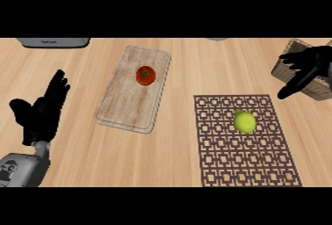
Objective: Pick the pear from the placemat and place it in the basket
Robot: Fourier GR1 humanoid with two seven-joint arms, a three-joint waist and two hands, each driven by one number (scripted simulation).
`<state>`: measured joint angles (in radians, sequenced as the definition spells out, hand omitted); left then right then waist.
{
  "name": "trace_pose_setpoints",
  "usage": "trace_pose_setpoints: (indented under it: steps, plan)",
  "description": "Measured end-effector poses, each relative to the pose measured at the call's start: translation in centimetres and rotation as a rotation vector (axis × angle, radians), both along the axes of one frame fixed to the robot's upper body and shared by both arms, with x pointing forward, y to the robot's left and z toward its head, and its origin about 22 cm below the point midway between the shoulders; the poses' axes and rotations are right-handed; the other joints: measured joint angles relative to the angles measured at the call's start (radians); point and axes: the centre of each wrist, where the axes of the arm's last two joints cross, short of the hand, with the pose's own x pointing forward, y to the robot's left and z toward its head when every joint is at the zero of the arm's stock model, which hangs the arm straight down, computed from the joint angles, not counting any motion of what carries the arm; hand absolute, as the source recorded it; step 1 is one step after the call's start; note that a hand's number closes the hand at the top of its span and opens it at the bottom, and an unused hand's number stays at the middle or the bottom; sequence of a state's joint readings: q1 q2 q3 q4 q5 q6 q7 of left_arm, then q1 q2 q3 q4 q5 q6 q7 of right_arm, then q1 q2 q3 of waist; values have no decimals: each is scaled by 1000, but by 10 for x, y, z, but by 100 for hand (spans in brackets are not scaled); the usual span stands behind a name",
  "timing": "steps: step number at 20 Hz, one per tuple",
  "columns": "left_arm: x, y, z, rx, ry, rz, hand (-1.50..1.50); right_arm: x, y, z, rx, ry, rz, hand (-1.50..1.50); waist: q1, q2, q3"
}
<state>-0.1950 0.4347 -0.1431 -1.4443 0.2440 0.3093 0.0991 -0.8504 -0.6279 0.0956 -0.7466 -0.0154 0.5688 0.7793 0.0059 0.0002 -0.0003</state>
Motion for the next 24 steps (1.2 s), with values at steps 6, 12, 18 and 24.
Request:
trace_pose_setpoints:
  steps: [6, 12, 18, 24]
  plan:
    - [-5, 5, 3, 0, -3, 3, 0, -16, 9, -39, 34, -22, -26, -150, -4, -1, 0]
    - [-1, 7, 7, 0, -2, 6, 0, -31, 23, -72, 58, -53, -27, -150, -4, -1, 0]
    - [3, 4, 7, 3, -1, 1, 0, -49, 30, -93, 42, -99, -19, -150, -6, -1, 0]
    - [3, 2, 4, 5, -3, 9, 0, -58, 37, -97, 48, -132, -26, -150, -5, -1, 0]
